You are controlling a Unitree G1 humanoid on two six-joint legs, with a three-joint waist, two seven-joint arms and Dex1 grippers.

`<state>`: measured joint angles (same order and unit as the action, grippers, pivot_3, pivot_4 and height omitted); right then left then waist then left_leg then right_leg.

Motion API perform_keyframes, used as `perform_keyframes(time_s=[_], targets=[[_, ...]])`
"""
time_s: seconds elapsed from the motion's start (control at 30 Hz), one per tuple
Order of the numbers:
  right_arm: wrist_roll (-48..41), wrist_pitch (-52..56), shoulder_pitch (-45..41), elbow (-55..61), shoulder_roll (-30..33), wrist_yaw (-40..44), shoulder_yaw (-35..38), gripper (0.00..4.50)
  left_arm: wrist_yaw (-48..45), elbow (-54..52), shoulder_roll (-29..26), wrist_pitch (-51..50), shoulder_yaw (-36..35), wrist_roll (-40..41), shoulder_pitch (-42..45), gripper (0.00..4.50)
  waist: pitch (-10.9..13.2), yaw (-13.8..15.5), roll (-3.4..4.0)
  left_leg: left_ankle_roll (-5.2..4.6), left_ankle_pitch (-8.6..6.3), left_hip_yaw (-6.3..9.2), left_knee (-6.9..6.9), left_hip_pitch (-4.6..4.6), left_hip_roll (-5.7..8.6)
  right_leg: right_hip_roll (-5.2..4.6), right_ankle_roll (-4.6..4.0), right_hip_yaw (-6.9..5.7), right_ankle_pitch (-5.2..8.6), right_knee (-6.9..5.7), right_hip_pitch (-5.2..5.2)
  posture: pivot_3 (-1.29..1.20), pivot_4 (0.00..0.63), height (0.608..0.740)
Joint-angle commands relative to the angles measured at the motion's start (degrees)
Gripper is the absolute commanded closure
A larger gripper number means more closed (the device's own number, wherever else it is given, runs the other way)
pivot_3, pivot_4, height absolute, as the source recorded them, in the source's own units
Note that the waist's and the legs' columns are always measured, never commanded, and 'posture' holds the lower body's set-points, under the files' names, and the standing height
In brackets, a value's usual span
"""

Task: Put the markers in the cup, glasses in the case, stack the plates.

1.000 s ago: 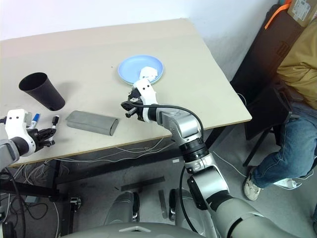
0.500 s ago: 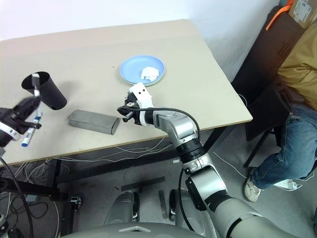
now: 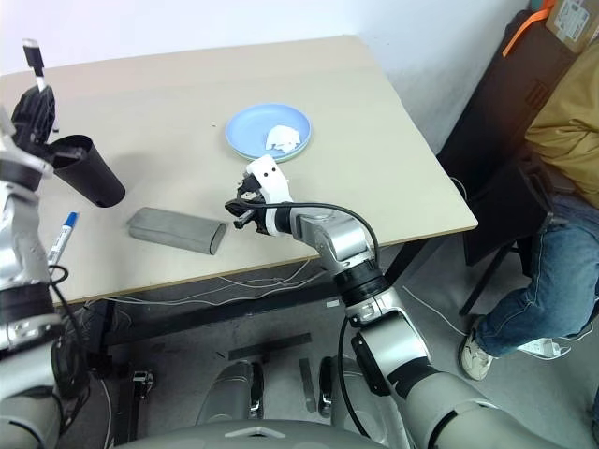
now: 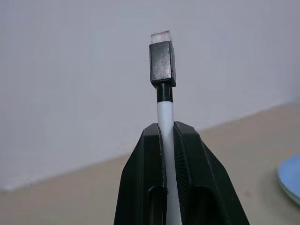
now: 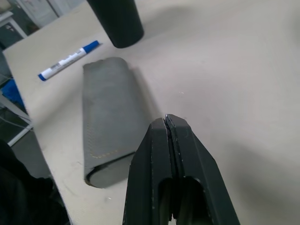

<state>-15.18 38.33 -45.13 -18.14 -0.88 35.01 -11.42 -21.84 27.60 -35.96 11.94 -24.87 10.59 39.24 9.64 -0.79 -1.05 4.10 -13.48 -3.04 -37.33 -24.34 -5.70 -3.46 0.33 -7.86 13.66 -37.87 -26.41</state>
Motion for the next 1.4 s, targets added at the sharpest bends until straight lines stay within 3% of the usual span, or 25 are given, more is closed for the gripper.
perform_keyframes(time_s=[0.03,0.2,0.77,1.17,1.4], targets=[[0.06,-0.73,-0.59,1.68,0.44,-0.79,1.3,4.5,4.65,9.85,-2.76,7.41,0.76,-3.71,5.16,4.49,0.0,-0.13,0.0,0.0,0.0,0.0,0.02,0.0,0.0,0.0,0.0,0.0,0.0,-0.02,-0.01,0.0,0.15,0.706],[0.2,-0.2,0.38,2.78,1.66,-1.64,1.93,4.5,8.29,15.77,-4.41,11.23,1.72,-5.3,6.41,4.49,0.0,-0.08,-0.01,0.0,0.0,0.0,0.09,0.01,-0.01,0.0,0.0,-0.01,0.0,-0.1,-0.06,0.0,0.15,0.706],[1.06,-0.75,0.48,2.73,2.51,-1.67,1.2,4.5,9.11,15.05,-2.06,7.23,1.04,-1.27,-0.87,4.49,0.0,0.08,-0.04,0.01,0.01,0.02,-0.04,0.05,0.0,-0.04,0.0,-0.02,0.0,-0.2,0.0,0.0,0.15,0.706],[1.3,-1.11,0.66,3.18,2.63,-1.43,1.42,4.5,7.92,11.65,-1.84,7.17,1.47,-0.41,-2.46,0.35,0.0,-0.01,-0.04,0.01,0.01,0.02,-0.04,0.05,-0.01,-0.03,0.0,-0.02,0.0,-0.22,-0.01,0.0,0.15,0.706],[-2.27,-0.34,0.28,5.2,2.67,1.71,3.52,4.5,6.62,-3.91,-1.85,-2.35,-0.4,4.06,-9.61,0.35,0.0,-0.14,-0.04,0.02,0.01,0.01,-0.03,0.06,-0.01,-0.03,0.0,-0.01,0.0,-0.22,-0.01,0.0,0.15,0.706]])
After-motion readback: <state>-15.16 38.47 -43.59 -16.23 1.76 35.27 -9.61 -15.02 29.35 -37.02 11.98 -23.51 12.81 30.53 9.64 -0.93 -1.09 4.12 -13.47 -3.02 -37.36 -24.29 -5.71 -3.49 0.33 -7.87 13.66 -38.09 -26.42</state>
